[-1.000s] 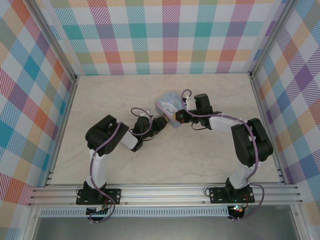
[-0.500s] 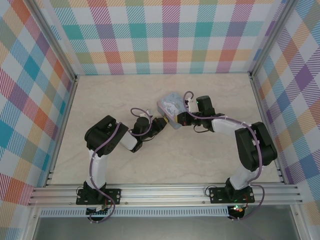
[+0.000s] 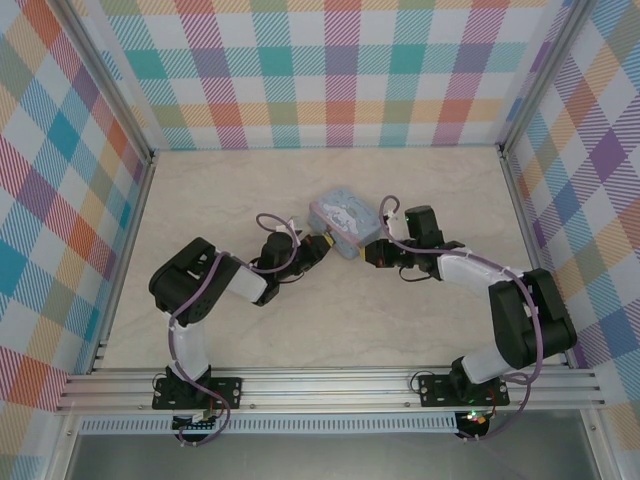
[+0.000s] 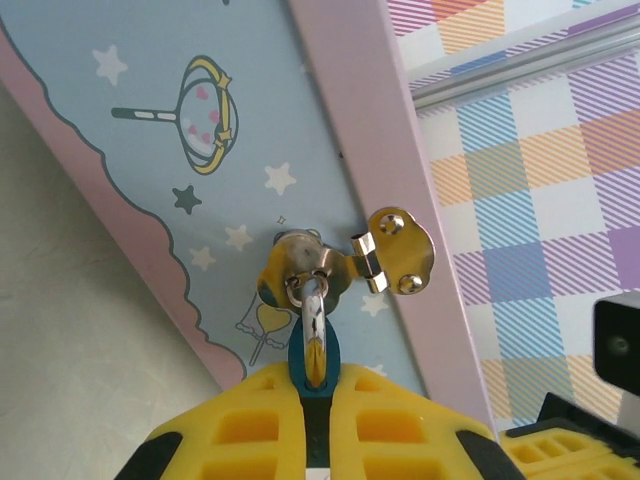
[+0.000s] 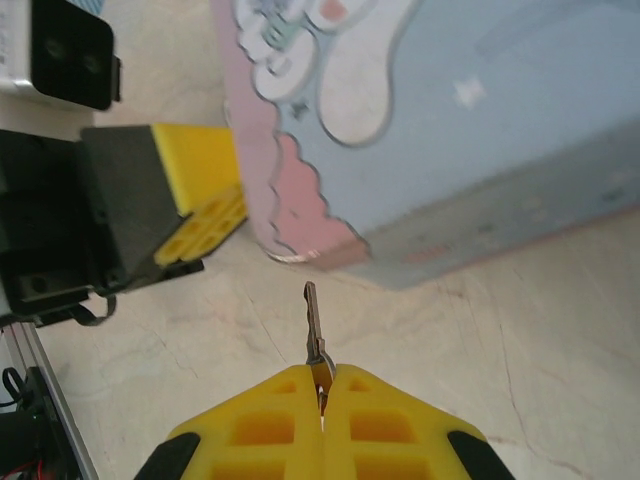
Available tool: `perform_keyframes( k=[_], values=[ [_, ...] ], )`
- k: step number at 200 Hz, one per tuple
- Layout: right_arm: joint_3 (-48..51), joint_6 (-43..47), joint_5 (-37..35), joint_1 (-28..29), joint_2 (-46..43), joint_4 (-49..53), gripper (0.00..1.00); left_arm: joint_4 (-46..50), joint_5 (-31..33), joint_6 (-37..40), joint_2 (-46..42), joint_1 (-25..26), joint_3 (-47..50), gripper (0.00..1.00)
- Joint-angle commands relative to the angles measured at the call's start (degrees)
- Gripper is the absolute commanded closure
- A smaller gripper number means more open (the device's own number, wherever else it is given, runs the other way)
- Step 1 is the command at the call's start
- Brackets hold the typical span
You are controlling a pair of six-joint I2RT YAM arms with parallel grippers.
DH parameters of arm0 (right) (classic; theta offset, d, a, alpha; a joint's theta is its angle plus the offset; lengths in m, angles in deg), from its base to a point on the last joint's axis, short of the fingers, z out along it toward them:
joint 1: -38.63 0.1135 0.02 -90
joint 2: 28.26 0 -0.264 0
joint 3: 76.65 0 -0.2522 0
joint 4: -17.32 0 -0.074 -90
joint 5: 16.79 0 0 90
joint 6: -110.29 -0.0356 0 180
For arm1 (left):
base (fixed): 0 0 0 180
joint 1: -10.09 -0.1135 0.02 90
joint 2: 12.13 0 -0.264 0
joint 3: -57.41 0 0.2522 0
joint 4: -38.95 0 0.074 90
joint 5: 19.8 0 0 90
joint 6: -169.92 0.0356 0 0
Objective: Unlock a padlock with a key
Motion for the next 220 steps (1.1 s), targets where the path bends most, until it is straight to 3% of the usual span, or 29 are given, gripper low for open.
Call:
perform_keyframes(
  k=[1,64,150,178,220],
  values=[
    [1.42,-1.46,-0.70,-1.48,-0.59,-0.12,0.99,-0.09,-0.80,1.60,-2.87,0.83,0.88,0.96],
    [-4.86,-0.09,-2.02,-4.35,7.25,0.71,1.00,2.19,-2.25,3.20,-5.64,1.62,1.76,1.00],
    [-15.74,3.89,3.03,-4.55,16.87,0.60,1.00,2.12,-3.04,2.21,-7.02,2.59,3.00,1.00],
    [-12.32,3.76,1.05,-6.10,14.07,1.07,1.00,1.59,-2.91,0.86,-7.02,2.59,2.56,1.00],
    [-3.46,2.50,6.84,-8.29,4.87,1.65,0.99,2.03,-2.38,0.10,-7.73,2.60,1.81,1.00]
  ],
)
